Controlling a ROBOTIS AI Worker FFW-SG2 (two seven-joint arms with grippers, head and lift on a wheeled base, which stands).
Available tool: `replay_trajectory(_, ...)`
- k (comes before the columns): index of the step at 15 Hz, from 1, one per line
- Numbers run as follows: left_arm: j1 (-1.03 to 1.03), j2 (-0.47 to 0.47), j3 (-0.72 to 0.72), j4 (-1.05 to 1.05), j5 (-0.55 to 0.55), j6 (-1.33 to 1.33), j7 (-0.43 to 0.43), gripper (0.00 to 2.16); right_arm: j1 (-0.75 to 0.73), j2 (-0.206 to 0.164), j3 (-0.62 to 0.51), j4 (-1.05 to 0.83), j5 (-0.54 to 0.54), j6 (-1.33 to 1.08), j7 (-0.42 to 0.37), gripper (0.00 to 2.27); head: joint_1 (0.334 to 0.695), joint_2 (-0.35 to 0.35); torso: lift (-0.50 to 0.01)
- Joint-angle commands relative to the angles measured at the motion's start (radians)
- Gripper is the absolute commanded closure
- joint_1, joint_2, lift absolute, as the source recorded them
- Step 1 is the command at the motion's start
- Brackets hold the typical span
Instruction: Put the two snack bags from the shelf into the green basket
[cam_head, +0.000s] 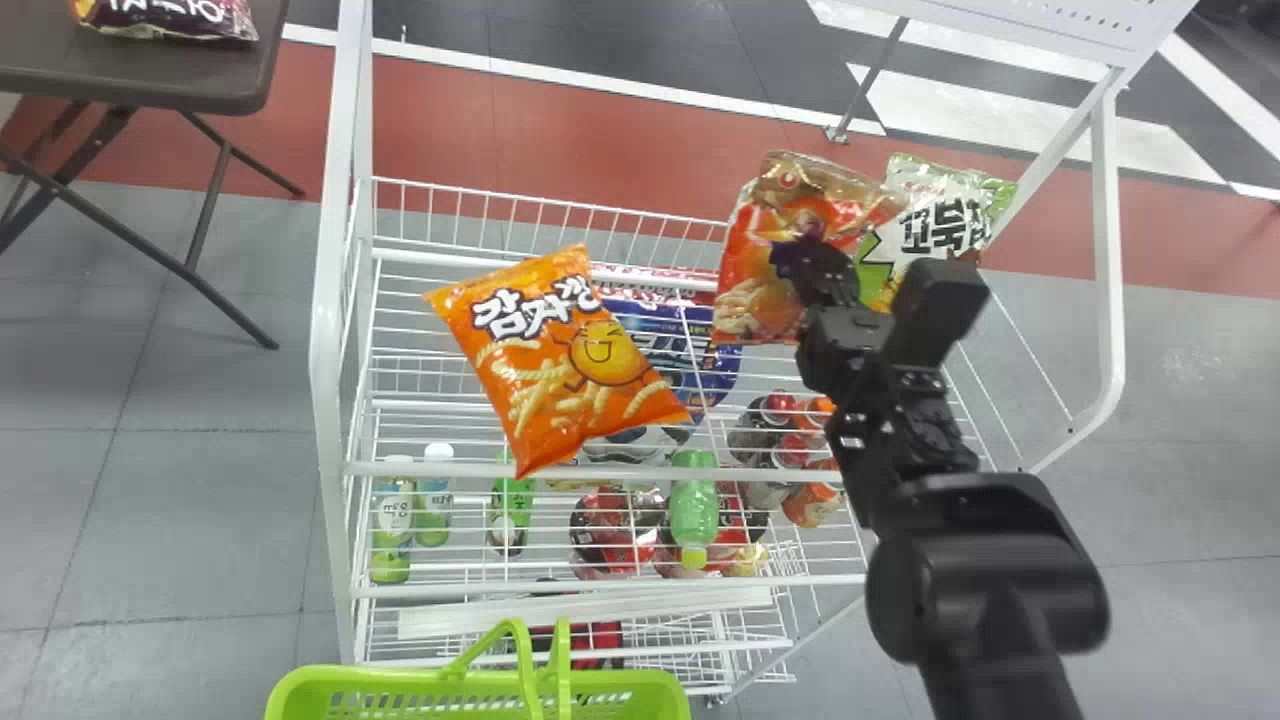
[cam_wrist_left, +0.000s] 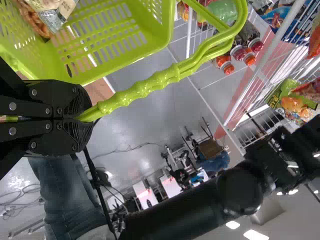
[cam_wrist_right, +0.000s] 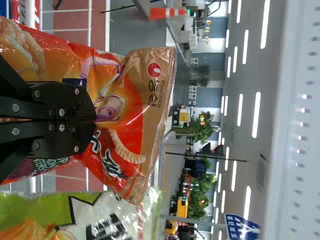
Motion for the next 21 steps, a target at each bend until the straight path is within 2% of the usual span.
replay_trajectory(1, 0.004, 0.0, -0.002, -0.002, -0.001, -0.004, -0.002, 1.66, 0.129, 0.0, -0.067, -0.198, -0.047, 0.112, 0.0, 2.24, 0.695, -0.35, -0.011)
replay_trajectory(5, 0.004, 0.002, -0.014, -0.002, -0.006, -0.007, -0.002, 1.66, 0.286, 0.015, -0.21, -0.477, -0.174, 0.511, 0.008, 2.24, 0.695, -0.35, -0.011)
replay_trajectory(7, 0.01, 0.002, -0.017, -0.002, -0.006, -0.016, -0.003, 1.66, 0.329, 0.037, -0.275, -0.583, -0.253, 0.812, 0.037, 2.25, 0.695, -0.35, -0.011)
replay_trajectory(10, 0.021, 0.003, -0.016, -0.007, -0.006, -0.028, -0.005, 1.66, 0.393, 0.089, -0.297, -0.695, -0.277, 1.164, 0.112, 2.25, 0.695, -0.35, -0.011)
replay_trajectory(13, 0.022, 0.003, -0.017, -0.007, -0.008, -0.028, -0.006, 1.66, 0.422, 0.103, -0.294, -0.714, -0.348, 1.375, 0.15, 2.25, 0.695, -0.35, -0.011)
replay_trajectory(15, 0.028, 0.005, -0.017, -0.01, -0.009, -0.044, -0.008, 1.66, 0.448, 0.103, -0.236, -0.685, -0.372, 1.375, 0.158, 2.25, 0.695, -0.35, -0.011)
replay_trajectory(21, 0.039, 0.005, -0.02, -0.021, -0.02, -0.047, -0.003, 1.66, 0.405, 0.098, -0.009, -0.5, -0.346, 1.375, 0.153, 2.25, 0.695, -0.35, -0.011)
